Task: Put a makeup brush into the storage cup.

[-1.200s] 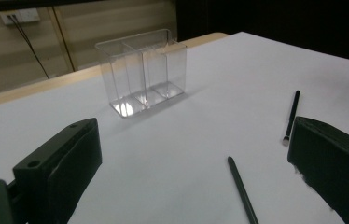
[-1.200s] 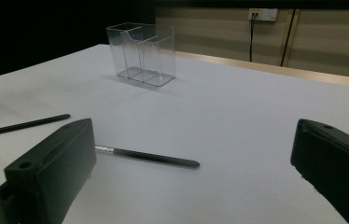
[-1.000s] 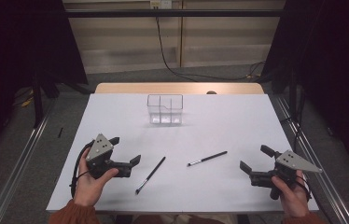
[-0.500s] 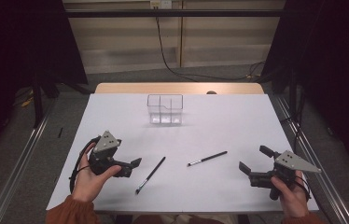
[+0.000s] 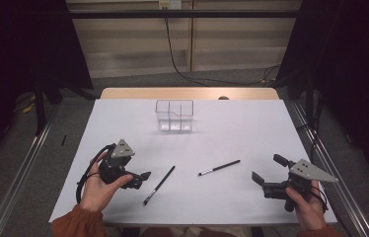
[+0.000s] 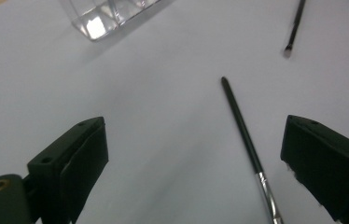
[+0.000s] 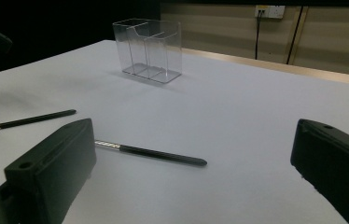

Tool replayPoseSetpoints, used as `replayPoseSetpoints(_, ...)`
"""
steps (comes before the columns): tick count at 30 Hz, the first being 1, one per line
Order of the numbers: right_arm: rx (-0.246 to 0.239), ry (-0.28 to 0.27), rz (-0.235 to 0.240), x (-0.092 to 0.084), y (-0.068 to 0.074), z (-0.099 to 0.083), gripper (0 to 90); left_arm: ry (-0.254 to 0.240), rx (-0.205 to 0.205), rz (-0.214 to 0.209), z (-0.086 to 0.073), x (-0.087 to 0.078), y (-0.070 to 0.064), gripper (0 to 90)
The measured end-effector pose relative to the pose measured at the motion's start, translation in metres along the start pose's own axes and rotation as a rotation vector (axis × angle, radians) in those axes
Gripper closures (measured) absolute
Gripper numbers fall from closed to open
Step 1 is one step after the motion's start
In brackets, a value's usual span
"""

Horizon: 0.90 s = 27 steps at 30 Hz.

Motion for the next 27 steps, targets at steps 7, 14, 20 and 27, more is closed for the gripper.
replayPoseSetpoints(7,-0.005,0.002,0.001,0.0,0.0,0.0,0.0,0.158,-0.006,-0.079,-0.008,0.009,-0.009,7.5)
replayPoseSetpoints(14,-0.009,0.006,0.004,0.0,0.001,0.0,0.0,0.261,-0.023,-0.114,-0.012,0.011,-0.016,7.5)
replayPoseSetpoints(20,-0.01,0.008,0.008,0.001,0.002,-0.001,0.0,0.356,0.009,-0.158,-0.018,0.015,-0.026,8.1)
replayPoseSetpoints(27,-0.011,0.007,0.005,0.001,0.001,0.0,0.0,0.394,0.049,-0.172,-0.022,0.021,-0.036,8.1)
Point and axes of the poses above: each handheld gripper's, and its own axes: x roughly forward along the jaws, z roughly out of its top, y roughly to its left, the point moved 9 cm from there along x, roughly forward along the jaws, and after that the axes turned 11 degrees about z, right-handed, at the moved point
